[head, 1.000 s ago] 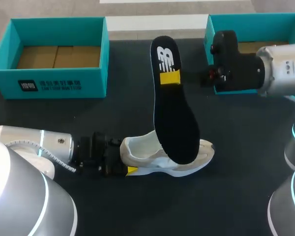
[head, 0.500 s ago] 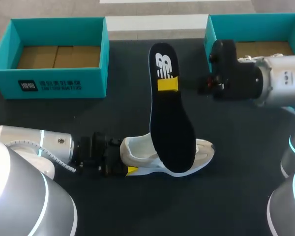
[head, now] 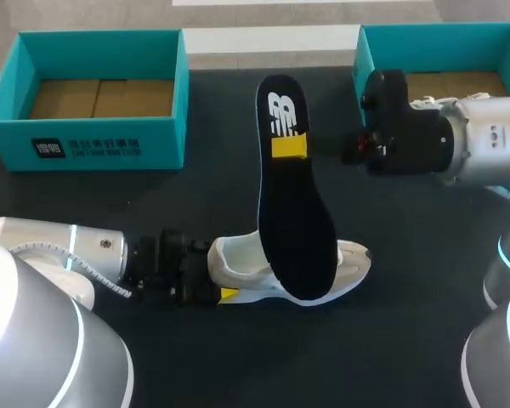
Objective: Take the shoe out of the shoebox, open the shoe tongue, remove and reinsert the insole, then place the shoe into the shoebox
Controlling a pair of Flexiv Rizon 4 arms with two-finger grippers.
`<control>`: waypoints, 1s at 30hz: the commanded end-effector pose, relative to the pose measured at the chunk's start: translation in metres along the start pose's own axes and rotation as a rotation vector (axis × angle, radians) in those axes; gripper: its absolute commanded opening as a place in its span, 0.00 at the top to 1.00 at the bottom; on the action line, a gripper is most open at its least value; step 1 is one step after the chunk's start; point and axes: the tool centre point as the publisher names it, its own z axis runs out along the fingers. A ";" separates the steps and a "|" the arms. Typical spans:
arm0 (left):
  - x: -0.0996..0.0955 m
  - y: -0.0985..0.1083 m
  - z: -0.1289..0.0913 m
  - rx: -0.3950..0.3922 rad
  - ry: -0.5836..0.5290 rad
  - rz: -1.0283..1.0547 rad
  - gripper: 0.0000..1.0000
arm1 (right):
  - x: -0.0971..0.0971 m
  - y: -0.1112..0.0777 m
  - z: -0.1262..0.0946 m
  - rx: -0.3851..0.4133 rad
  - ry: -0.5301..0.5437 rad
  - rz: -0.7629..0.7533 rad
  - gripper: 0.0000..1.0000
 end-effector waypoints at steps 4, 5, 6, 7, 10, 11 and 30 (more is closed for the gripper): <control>-0.002 -0.004 -0.006 -0.052 0.017 -0.012 0.00 | 0.000 -0.001 0.003 -0.001 -0.003 0.001 1.00; -0.003 -0.006 -0.007 -0.065 0.013 -0.011 0.00 | 0.000 -0.001 0.003 -0.001 -0.003 0.001 1.00; -0.003 -0.008 -0.008 -0.071 0.012 -0.010 0.00 | 0.000 -0.001 0.003 -0.001 -0.003 0.001 1.00; -0.003 -0.009 -0.010 -0.083 0.008 -0.008 0.00 | 0.000 -0.001 0.003 -0.001 -0.003 0.001 1.00; -0.003 -0.015 -0.015 -0.122 0.006 -0.004 0.00 | 0.000 -0.001 0.003 -0.001 -0.003 0.001 1.00; -0.002 -0.016 -0.016 -0.134 0.004 0.000 0.00 | 0.000 -0.001 0.003 -0.001 -0.003 0.001 1.00; 0.003 -0.027 -0.025 -0.288 -0.020 0.058 0.00 | 0.000 -0.001 0.003 -0.001 -0.003 0.001 1.00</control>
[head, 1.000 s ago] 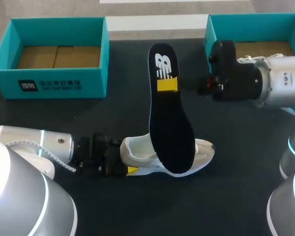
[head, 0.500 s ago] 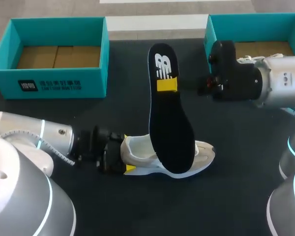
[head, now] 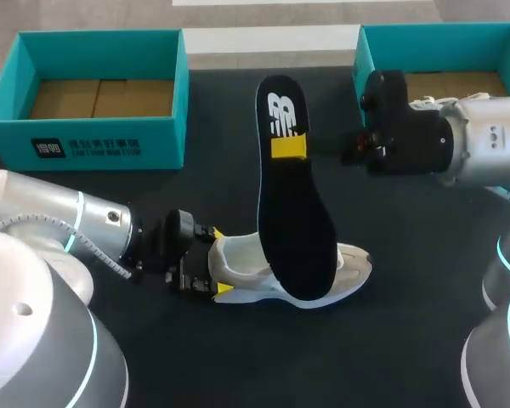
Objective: Take the shoe out of the shoebox, open the shoe tongue, remove and reinsert the insole, then place the shoe into the shoebox
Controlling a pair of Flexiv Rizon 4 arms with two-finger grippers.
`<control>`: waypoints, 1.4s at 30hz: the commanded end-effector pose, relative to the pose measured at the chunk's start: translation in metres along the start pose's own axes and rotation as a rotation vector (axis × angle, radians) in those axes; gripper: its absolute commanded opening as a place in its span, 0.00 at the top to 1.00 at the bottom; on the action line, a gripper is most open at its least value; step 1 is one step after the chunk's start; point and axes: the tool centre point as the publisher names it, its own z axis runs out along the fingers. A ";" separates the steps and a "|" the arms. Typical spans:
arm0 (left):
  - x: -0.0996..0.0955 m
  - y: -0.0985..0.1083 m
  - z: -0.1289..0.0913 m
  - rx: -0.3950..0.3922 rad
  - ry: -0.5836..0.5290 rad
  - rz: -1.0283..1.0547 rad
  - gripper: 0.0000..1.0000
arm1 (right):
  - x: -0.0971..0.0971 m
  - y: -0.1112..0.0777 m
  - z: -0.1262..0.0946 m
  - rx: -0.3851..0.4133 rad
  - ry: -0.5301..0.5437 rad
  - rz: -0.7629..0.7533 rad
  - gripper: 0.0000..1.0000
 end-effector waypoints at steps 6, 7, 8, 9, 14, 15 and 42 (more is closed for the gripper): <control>0.007 -0.021 -0.014 -0.147 0.012 0.069 0.00 | 0.000 -0.001 0.002 -0.001 -0.003 0.001 1.00; 0.007 -0.022 -0.016 -0.162 0.020 0.061 0.00 | 0.000 -0.001 0.002 -0.001 -0.003 0.001 1.00; 0.007 -0.025 -0.018 -0.180 0.013 0.064 0.00 | 0.000 -0.001 0.002 -0.001 -0.003 0.001 1.00; 0.007 -0.026 -0.019 -0.197 0.021 0.056 0.00 | 0.000 -0.001 0.002 -0.001 -0.003 0.001 1.00; 0.004 -0.033 -0.022 -0.278 0.021 0.041 0.00 | 0.000 -0.001 0.002 -0.001 -0.003 0.001 1.00; 0.004 -0.034 -0.022 -0.291 0.020 0.039 0.00 | 0.000 -0.001 0.002 -0.001 -0.003 0.001 1.00; 0.004 -0.056 -0.031 -0.676 0.054 -0.006 0.00 | 0.000 -0.001 0.002 -0.001 -0.003 0.001 1.00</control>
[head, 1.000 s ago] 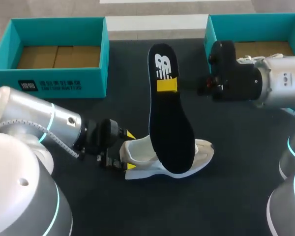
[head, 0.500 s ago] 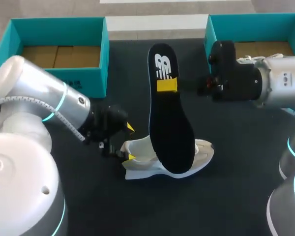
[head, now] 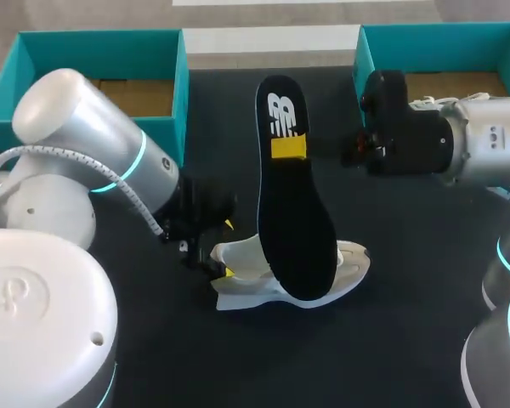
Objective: Take the shoe out of the shoebox, open the shoe tongue, remove and reinsert the insole, then place the shoe into the shoebox
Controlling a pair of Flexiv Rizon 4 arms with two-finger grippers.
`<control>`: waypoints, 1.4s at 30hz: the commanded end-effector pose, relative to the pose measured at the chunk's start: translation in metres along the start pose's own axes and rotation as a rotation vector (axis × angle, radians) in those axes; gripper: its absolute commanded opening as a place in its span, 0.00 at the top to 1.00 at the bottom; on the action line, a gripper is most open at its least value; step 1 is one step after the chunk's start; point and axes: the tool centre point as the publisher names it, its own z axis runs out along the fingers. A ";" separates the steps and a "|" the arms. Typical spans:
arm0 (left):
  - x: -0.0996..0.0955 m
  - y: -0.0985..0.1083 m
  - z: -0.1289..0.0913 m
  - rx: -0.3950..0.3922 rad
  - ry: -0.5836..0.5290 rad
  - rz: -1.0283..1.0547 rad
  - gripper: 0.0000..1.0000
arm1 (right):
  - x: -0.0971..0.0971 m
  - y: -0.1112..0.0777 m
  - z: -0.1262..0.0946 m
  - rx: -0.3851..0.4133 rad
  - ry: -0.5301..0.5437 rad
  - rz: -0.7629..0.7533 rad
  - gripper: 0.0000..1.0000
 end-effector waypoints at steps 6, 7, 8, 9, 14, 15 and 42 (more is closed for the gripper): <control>0.001 -0.011 -0.005 -0.334 0.046 -0.016 0.00 | 0.000 0.000 0.002 -0.001 -0.003 0.002 1.00; 0.002 -0.010 -0.004 -0.350 0.049 -0.014 0.00 | 0.000 0.000 0.002 -0.001 -0.003 0.002 1.00; 0.002 -0.009 -0.003 -0.359 0.048 -0.014 0.00 | 0.000 0.000 0.002 -0.001 -0.003 0.002 1.00; 0.003 -0.009 -0.002 -0.360 0.048 -0.013 0.00 | 0.000 0.000 0.002 -0.001 -0.003 0.002 1.00; 0.004 -0.007 0.000 -0.373 0.057 -0.025 0.00 | 0.000 0.000 0.002 -0.001 -0.003 0.002 1.00; 0.004 -0.006 0.000 -0.383 0.059 -0.029 0.00 | 0.000 0.000 0.002 -0.001 -0.003 0.002 1.00; -0.043 -0.039 0.030 -0.414 0.006 -0.076 0.09 | 0.000 0.000 0.002 -0.001 -0.003 0.002 1.00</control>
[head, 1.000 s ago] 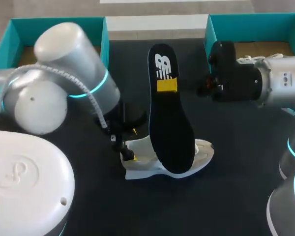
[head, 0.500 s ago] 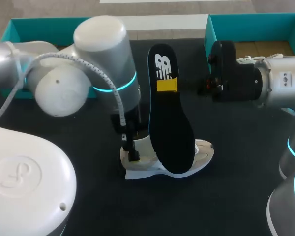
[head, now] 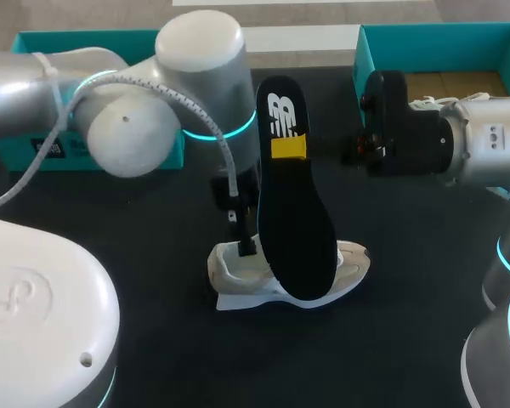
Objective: Take the shoe out of the shoebox, open the shoe tongue, remove and reinsert the insole, then place the shoe into the shoebox
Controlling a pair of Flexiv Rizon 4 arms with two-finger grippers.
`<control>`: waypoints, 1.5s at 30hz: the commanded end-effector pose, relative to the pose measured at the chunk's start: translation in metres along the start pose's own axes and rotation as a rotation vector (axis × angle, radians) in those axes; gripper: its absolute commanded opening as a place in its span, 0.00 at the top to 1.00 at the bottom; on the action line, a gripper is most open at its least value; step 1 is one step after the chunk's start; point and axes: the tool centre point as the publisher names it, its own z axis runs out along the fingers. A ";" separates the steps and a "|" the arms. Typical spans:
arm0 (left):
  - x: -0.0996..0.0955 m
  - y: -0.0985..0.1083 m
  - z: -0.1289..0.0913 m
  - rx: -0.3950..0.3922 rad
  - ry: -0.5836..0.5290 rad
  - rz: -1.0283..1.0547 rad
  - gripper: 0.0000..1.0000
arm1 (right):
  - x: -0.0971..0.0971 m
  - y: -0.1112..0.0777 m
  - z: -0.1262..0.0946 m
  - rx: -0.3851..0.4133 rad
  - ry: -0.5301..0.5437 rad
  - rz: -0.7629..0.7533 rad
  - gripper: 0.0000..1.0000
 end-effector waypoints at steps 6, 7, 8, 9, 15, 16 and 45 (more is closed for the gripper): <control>-0.014 -0.026 0.034 -0.059 0.022 -0.023 0.50 | 0.000 0.000 0.002 -0.001 -0.003 0.002 1.00; -0.014 -0.027 0.037 -0.060 0.025 -0.024 0.52 | 0.000 0.000 0.002 -0.001 -0.003 0.002 1.00; -0.014 -0.028 0.039 -0.057 0.029 -0.026 0.54 | 0.000 0.000 0.002 -0.001 -0.003 0.002 1.00; -0.014 -0.029 0.042 -0.058 0.034 -0.027 0.55 | 0.000 0.000 0.002 -0.001 -0.003 0.002 1.00; -0.011 -0.033 0.051 -0.052 0.062 -0.025 0.60 | 0.000 0.000 0.002 -0.001 -0.003 0.002 1.00; -0.011 -0.033 0.053 -0.051 0.067 -0.026 0.60 | 0.000 0.000 0.002 -0.001 -0.003 0.002 1.00; -0.017 -0.034 0.031 -0.089 0.644 0.664 1.00 | 0.000 0.000 0.002 -0.001 -0.003 0.002 1.00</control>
